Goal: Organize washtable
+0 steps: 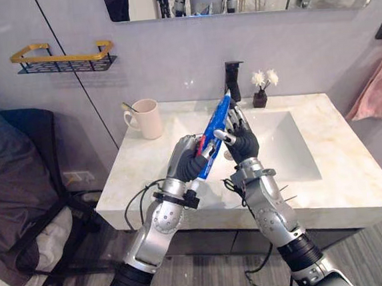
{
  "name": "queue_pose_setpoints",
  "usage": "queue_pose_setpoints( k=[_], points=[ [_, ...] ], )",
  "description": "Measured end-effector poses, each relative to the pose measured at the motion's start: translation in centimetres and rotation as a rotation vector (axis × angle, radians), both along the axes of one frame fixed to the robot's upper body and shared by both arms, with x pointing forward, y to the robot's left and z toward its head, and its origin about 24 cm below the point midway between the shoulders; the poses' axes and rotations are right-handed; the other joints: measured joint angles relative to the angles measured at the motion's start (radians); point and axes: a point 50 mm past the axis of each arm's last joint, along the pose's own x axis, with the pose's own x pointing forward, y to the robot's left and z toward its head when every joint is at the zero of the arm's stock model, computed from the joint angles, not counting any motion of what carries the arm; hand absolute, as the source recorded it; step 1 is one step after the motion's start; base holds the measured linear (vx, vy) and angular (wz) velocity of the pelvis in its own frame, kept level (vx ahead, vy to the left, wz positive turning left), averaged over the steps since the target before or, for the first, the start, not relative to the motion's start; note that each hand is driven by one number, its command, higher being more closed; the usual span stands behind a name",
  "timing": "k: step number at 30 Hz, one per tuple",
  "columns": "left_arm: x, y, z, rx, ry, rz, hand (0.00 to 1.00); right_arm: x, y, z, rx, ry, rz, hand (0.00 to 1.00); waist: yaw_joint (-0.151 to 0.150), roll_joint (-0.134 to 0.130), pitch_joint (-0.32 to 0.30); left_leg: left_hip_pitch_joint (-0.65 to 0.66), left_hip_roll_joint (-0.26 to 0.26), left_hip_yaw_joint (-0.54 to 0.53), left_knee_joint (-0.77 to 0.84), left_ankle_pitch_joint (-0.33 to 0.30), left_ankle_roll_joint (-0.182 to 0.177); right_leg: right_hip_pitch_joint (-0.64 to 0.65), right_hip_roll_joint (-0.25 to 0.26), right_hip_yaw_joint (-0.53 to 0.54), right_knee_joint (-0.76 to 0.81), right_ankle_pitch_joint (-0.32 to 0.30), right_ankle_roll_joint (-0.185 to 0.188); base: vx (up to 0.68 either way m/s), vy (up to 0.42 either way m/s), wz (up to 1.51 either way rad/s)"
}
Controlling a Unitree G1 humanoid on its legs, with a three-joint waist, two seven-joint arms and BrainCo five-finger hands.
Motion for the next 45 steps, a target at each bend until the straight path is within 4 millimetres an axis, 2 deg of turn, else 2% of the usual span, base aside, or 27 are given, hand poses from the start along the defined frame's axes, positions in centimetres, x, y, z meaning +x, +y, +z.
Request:
queue_pose_setpoints(
  k=[7,15,16,22,25,35,36,41,45],
  points=[
    [-0.5,-0.4,-0.6,0.007,0.029,-0.022,1.00,0.0,0.7,-1.6,-0.008,0.087,0.043,0.00,-0.002,-0.004,-0.003,-0.001,0.000,0.000,0.000,0.000,0.000,-0.001,0.000,0.000,-0.001,0.001,-0.001,0.00,0.000,0.00],
    [-0.8,-1.2,-1.4,0.039,0.065,-0.070,1.00,-0.2,1.5,-2.5,0.090,0.145,0.132,0.00,-0.002,-0.011,-0.009,-0.006,0.000,0.004,0.000,0.000,0.000,-0.001,0.000,0.002,-0.011,0.007,-0.001,0.00,0.000,0.00],
    [-0.8,-1.2,-1.5,0.043,0.065,-0.074,1.00,-0.2,1.6,-2.5,0.099,0.150,0.138,1.00,-0.002,-0.011,-0.009,-0.006,0.000,0.004,0.000,0.000,0.000,-0.001,0.000,0.002,-0.011,0.007,-0.001,0.00,0.000,0.00],
    [-0.8,-1.2,-1.6,0.084,0.067,-0.103,1.00,-0.3,1.6,-2.8,0.156,0.180,0.191,1.00,-0.003,-0.010,-0.011,-0.007,0.000,0.005,0.000,0.000,0.000,-0.002,0.000,0.003,-0.011,0.008,-0.002,0.00,0.000,0.00],
    [-0.8,-1.0,-1.6,0.103,0.066,-0.107,1.00,-0.4,1.7,-2.9,0.152,0.179,0.216,1.00,-0.003,-0.009,-0.035,-0.020,0.000,0.006,0.000,0.000,0.000,-0.016,0.001,0.005,-0.012,0.011,-0.001,0.00,0.000,0.00],
    [-0.3,-1.2,-1.4,0.133,0.049,-0.125,1.00,-0.2,1.3,-2.5,0.152,0.157,0.211,1.00,-0.004,-0.010,-0.036,-0.014,0.000,0.009,0.000,0.001,-0.001,-0.016,0.000,0.009,-0.005,0.011,-0.002,0.00,0.000,0.00],
    [-0.3,-1.2,-1.4,0.133,0.048,-0.124,0.00,-0.2,1.3,-2.5,0.148,0.153,0.210,1.00,-0.004,-0.010,-0.036,-0.014,0.000,0.009,0.000,0.001,-0.001,-0.016,0.000,0.009,-0.004,0.011,-0.002,0.00,0.000,0.00],
    [-0.3,-1.0,-0.8,0.119,0.012,-0.128,0.00,0.0,0.8,-1.5,0.111,0.082,0.197,1.00,-0.003,-0.009,-0.035,-0.014,0.000,0.009,0.000,-0.002,-0.006,-0.015,0.000,0.009,-0.005,0.008,-0.007,0.00,0.000,0.00],
    [-1.1,-0.1,1.4,0.090,-0.097,-0.106,0.00,-0.3,1.1,1.2,0.112,-0.047,0.231,1.00,-0.004,-0.007,-0.034,-0.014,0.001,0.009,0.000,-0.003,-0.006,-0.014,0.001,0.007,-0.009,0.008,-0.007,0.00,0.000,0.00]
  ],
)
